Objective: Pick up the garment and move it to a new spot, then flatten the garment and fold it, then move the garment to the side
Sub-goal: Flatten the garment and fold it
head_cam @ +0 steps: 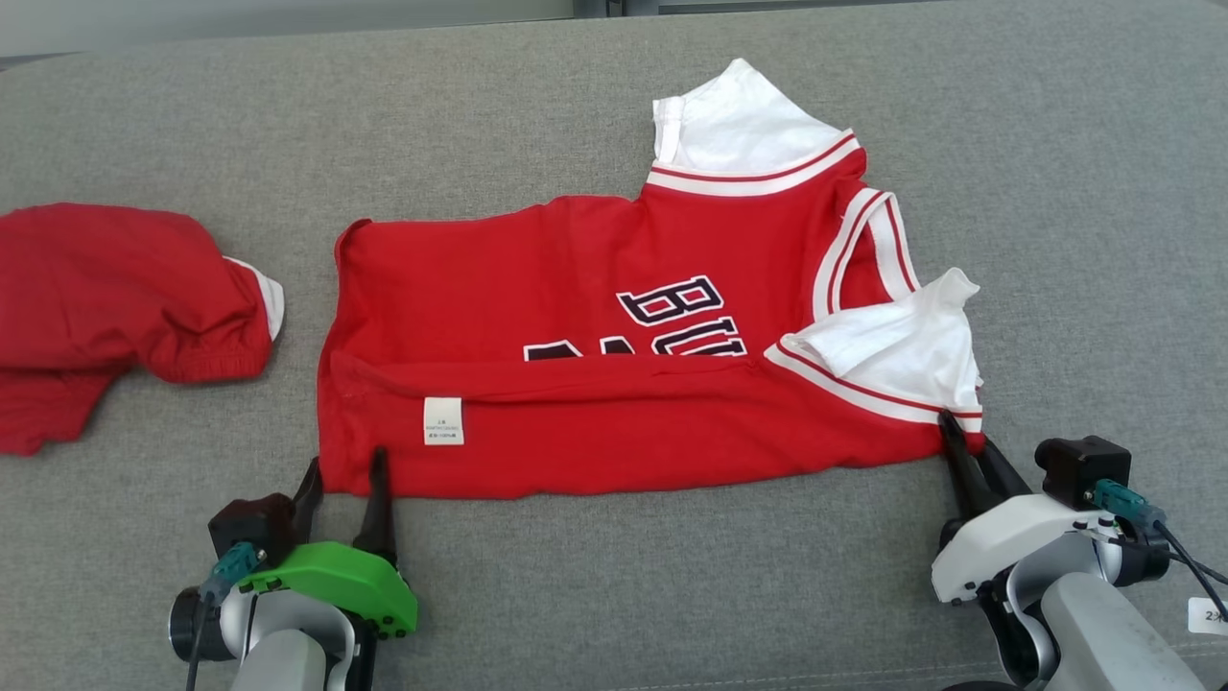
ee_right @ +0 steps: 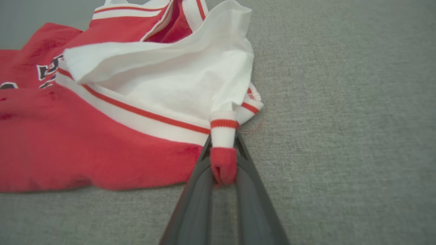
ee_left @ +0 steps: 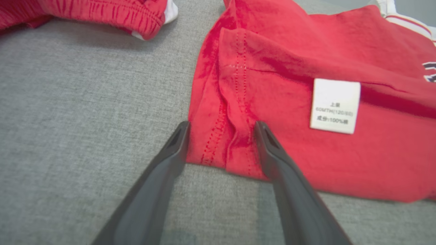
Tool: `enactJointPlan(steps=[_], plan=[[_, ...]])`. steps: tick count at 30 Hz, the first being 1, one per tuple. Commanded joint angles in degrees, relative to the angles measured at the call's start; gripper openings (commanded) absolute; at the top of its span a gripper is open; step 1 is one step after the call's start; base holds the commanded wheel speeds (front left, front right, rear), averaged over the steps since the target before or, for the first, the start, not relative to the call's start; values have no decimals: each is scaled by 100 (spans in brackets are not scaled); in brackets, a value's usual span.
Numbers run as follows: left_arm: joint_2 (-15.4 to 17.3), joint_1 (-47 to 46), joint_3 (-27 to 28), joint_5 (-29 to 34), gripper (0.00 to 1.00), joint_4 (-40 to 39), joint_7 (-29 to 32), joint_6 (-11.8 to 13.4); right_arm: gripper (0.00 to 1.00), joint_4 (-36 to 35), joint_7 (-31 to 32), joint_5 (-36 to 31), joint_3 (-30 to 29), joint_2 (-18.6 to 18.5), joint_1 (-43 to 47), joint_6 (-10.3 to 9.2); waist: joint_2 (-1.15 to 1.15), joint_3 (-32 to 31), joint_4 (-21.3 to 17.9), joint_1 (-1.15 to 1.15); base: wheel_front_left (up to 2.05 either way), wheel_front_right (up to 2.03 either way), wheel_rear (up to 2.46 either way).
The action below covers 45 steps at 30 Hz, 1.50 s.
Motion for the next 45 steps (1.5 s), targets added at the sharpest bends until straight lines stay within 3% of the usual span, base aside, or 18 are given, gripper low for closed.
enactJointPlan(steps=[1, 9, 20, 29, 30, 31, 32, 40, 45], plan=[[22, -76, -43, -58, 0, 135, 16, 8, 0, -12, 12, 44, 39, -17, -22, -11, 0, 13, -5, 0, 0, 0, 0], [28, 78, 99, -86, 0, 285, 15, 12, 0, -96, 11, 41, -33, -43, 206, -11, 0, -242, 1, 0, 0, 0, 0], [91, 847, 508, 225, 0, 525, 13, -56, 0, 0, 6, 191, -118, -6, 969, -13, 0, -1371, -97, 0, 0, 0, 0], [125, 1143, 652, 375, 0, 643, 10, -101, 0, -33, 5, 412, -138, -11, 1355, -18, 0, -1539, -162, 0, 0, 0, 0], [120, 1130, 638, 393, 31, 683, 10, -107, 31, 3, 4, 457, -135, 8, 1358, -18, 0, -1528, -162, 0, 0, 0, 0], [113, 1102, 625, 402, 80, 709, 9, -113, 100, 20, 4, 481, -114, 14, 1345, -17, 0, -1512, -159, 0, 0, 0, 0], [104, 1076, 616, 412, 100, 735, 10, -116, 100, 13, 4, 488, -96, 10, 1317, -14, 0, -1488, -153, 0, 0, 0, 0], [37, 1049, 534, 571, 100, 347, 10, -76, 100, -437, 4, 265, -83, 33, 1198, -10, 0, -1358, -92, 0, 0, 0, 0], [24, 1224, 534, 639, 100, 62, 10, -42, 100, -841, 5, 211, 387, 74, 1263, -11, 0, -1368, -46, 0, 0, 0, 0]])
